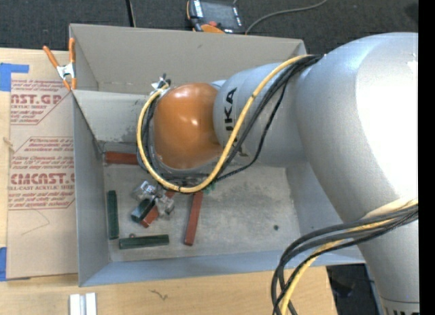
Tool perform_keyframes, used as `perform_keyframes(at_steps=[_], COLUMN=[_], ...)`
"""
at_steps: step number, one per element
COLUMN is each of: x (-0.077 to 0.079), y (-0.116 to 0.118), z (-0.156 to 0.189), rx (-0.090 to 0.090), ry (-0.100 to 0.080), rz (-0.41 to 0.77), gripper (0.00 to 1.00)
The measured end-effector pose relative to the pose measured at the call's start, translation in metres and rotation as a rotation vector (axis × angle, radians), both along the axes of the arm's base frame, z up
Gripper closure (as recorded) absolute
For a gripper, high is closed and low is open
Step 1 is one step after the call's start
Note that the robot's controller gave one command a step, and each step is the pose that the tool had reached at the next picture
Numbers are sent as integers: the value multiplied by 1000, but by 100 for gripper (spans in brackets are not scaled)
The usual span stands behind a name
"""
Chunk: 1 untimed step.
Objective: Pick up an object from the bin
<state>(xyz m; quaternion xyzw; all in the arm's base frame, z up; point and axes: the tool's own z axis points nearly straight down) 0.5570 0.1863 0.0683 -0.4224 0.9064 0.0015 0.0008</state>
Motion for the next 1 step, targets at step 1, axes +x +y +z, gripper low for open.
perform_keyframes(at_steps=[1], x=[1], y=[1], z=[37], rx=[-1], ry=[-4], rz=[-1], gripper=[100])
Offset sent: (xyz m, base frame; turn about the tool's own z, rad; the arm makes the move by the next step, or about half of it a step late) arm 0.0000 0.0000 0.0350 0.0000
